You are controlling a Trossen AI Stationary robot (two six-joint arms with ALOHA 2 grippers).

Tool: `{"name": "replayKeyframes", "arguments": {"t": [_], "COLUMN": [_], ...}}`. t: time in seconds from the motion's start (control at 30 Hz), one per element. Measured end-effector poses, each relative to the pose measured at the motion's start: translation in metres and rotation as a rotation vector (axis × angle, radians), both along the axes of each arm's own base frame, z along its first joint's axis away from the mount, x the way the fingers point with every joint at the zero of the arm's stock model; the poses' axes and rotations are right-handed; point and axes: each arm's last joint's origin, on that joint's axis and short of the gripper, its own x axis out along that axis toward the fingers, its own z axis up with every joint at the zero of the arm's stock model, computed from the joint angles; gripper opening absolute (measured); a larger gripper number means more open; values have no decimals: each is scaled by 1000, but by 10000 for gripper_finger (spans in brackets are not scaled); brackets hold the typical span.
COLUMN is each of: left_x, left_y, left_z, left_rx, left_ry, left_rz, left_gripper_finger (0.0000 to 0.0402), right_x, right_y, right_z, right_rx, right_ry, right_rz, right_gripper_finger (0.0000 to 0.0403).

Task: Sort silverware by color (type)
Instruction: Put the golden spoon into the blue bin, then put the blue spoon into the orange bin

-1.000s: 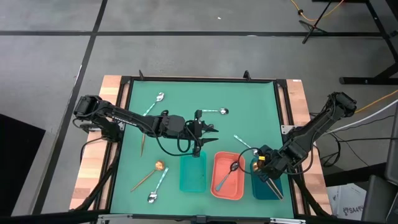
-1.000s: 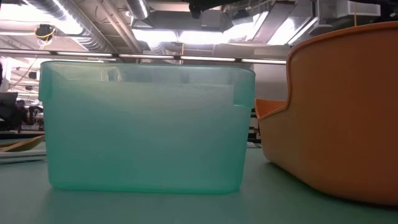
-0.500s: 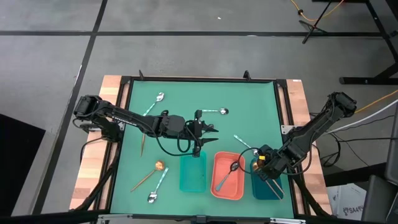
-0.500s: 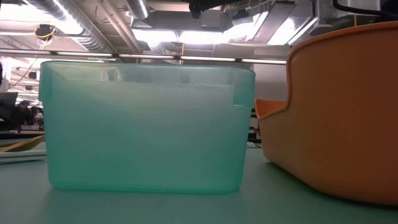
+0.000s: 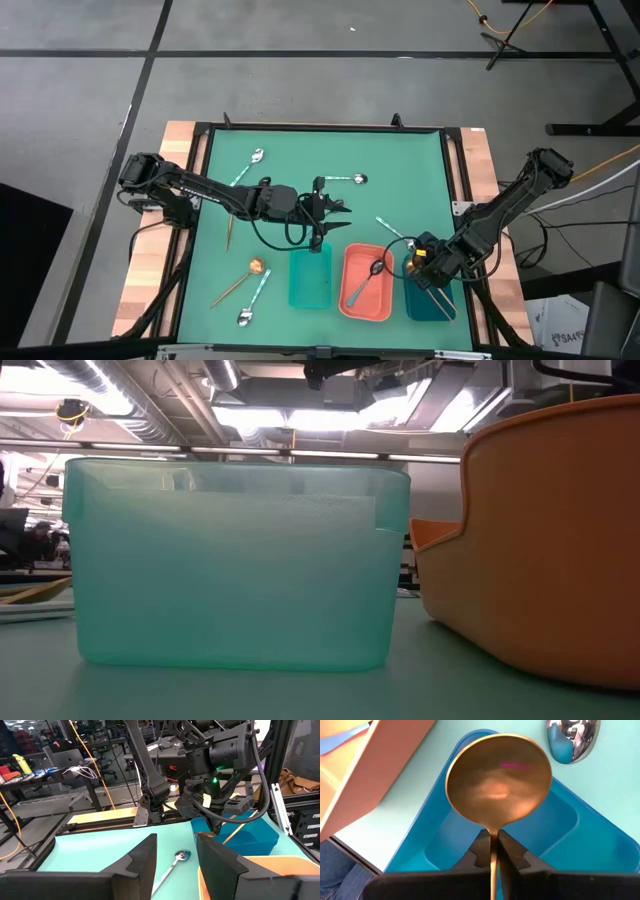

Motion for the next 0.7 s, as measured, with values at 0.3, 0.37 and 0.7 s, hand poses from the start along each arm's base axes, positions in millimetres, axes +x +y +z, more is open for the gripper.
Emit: {"name": "replayKeyframes", "arguments": {"t": [0.3,0.37,0.7], "left_x": [0,0,0], "left_y": [0,0,0], "left_z": [0,0,0], "left_rx": [0,0,0], "left_ry": [0,0,0], "left_rz": [0,0,0], "left_gripper_finger": [134,134,134], "right_x": [0,0,0], "right_y": [0,0,0], "right_z": [0,0,0], "right_rx": [0,0,-2], "right_ry": [0,0,-1], "right_rz": [0,0,0], "right_gripper_finger": [1,4,56]}}
